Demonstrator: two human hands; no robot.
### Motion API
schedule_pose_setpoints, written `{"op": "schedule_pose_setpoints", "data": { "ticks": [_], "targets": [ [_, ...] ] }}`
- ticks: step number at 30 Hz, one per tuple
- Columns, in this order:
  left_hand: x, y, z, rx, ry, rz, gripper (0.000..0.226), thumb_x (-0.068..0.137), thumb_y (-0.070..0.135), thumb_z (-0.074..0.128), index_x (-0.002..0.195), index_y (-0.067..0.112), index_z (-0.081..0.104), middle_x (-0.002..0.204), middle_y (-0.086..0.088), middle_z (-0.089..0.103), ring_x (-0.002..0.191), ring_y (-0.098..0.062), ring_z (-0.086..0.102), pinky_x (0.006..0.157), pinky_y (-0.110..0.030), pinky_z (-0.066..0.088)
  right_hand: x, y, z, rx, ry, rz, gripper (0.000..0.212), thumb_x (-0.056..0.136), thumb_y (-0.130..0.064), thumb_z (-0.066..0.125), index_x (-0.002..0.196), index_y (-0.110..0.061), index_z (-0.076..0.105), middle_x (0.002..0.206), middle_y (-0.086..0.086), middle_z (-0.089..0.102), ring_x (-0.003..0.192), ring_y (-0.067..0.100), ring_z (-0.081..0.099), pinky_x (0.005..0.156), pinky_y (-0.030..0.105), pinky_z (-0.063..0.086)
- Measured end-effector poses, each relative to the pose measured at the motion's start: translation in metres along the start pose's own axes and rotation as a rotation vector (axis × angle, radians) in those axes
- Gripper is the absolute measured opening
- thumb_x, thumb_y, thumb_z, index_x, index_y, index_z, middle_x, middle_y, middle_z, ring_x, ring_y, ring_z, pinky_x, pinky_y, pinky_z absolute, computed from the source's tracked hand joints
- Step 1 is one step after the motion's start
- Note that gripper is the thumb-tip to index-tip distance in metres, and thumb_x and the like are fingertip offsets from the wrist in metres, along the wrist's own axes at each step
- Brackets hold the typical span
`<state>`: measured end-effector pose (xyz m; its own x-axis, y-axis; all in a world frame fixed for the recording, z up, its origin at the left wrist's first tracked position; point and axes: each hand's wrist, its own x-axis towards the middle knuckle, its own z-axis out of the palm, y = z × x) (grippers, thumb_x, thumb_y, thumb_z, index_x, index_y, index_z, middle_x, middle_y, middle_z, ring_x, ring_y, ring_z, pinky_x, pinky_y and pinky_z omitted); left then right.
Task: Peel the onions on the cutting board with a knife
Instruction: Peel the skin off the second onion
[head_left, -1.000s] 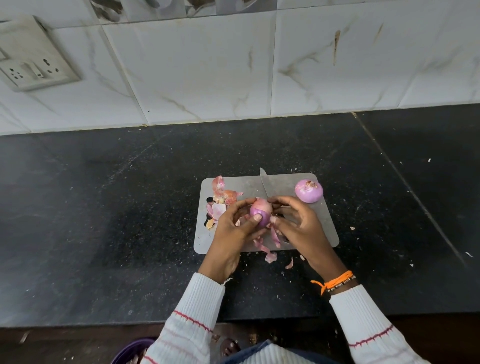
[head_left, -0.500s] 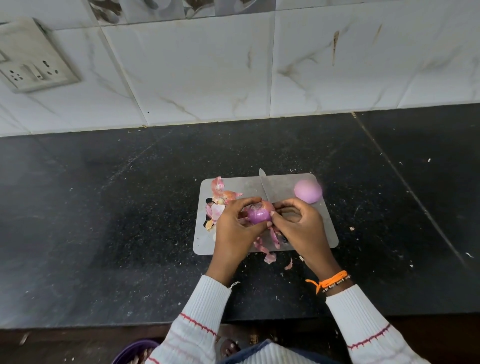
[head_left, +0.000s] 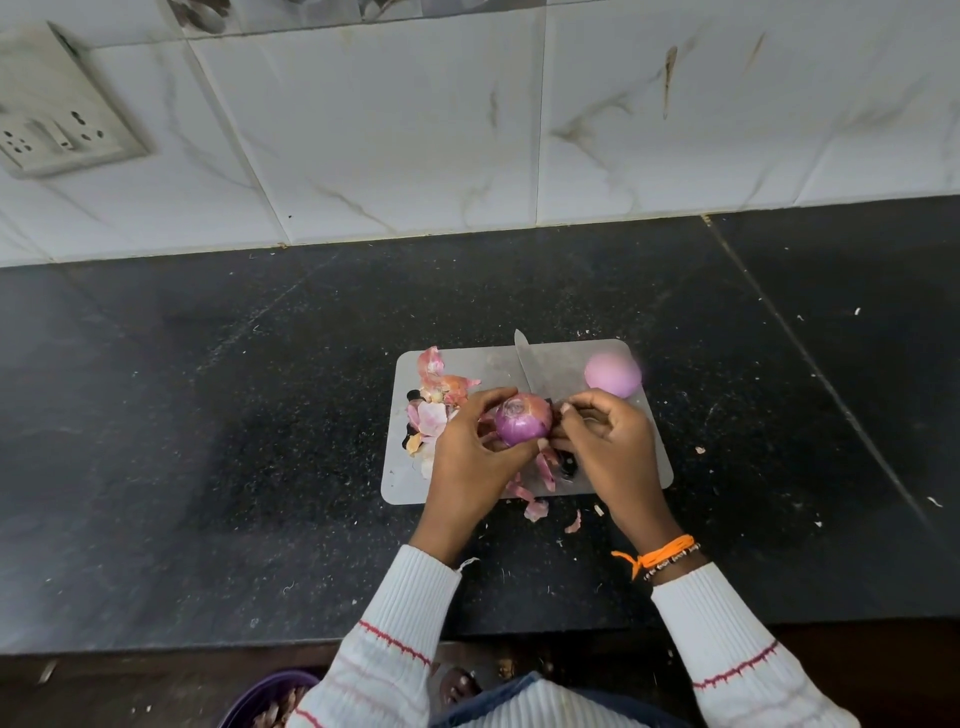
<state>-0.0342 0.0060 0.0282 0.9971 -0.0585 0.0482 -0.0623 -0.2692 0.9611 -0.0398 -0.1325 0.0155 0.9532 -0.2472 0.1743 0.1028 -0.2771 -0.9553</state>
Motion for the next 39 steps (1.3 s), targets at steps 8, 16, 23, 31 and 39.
{"op": "schedule_pose_setpoints", "data": {
  "ticks": [8,16,23,31,39],
  "targets": [
    [-0.003,-0.003,0.001,0.039,0.045,0.028,0.057,0.066,0.007,0.082,0.112,0.025,0.055,0.107,0.009,0.060,0.097,-0.005,0.060,0.076,-0.011,0.050,0.002,0.000,0.000,-0.085,0.009,0.065,0.024,0.093,-0.006,0.043,0.073,-0.003,0.055,0.059,0.001,0.046,0.055,0.008,0.042,0.052,0.022,0.033],
    [-0.004,0.002,0.001,0.089,0.057,0.107,0.055,0.063,0.003,0.082,0.107,0.023,0.056,0.098,0.021,0.056,0.093,0.006,0.057,0.073,-0.004,0.045,-0.001,-0.003,0.003,0.025,-0.079,0.091,0.004,0.087,-0.014,0.061,0.091,-0.015,0.060,0.089,0.000,0.066,0.087,0.013,0.066,0.071,0.033,0.058],
    [-0.005,0.003,0.001,0.114,0.054,0.112,0.052,0.066,0.005,0.081,0.107,0.024,0.055,0.097,0.023,0.054,0.092,0.012,0.054,0.073,-0.003,0.044,-0.003,-0.009,0.003,0.006,-0.064,0.074,0.012,0.081,-0.007,0.067,0.092,-0.009,0.063,0.086,-0.001,0.067,0.077,0.002,0.066,0.061,0.014,0.053],
    [-0.006,0.001,0.002,0.169,0.040,0.100,0.053,0.066,0.006,0.081,0.112,0.021,0.057,0.100,0.017,0.055,0.090,0.006,0.054,0.071,-0.001,0.042,-0.004,-0.013,0.002,-0.030,-0.058,0.081,0.015,0.074,-0.005,0.070,0.087,-0.010,0.064,0.077,-0.009,0.065,0.071,-0.002,0.064,0.061,0.013,0.053],
    [-0.006,-0.003,0.001,0.186,0.036,0.070,0.058,0.065,0.006,0.081,0.115,0.022,0.057,0.105,0.012,0.058,0.091,0.002,0.056,0.074,-0.003,0.046,-0.004,-0.007,0.004,-0.180,-0.013,-0.014,0.016,0.076,0.003,0.064,0.083,-0.011,0.066,0.073,-0.003,0.064,0.070,0.005,0.064,0.063,0.013,0.053]
  ]
}}
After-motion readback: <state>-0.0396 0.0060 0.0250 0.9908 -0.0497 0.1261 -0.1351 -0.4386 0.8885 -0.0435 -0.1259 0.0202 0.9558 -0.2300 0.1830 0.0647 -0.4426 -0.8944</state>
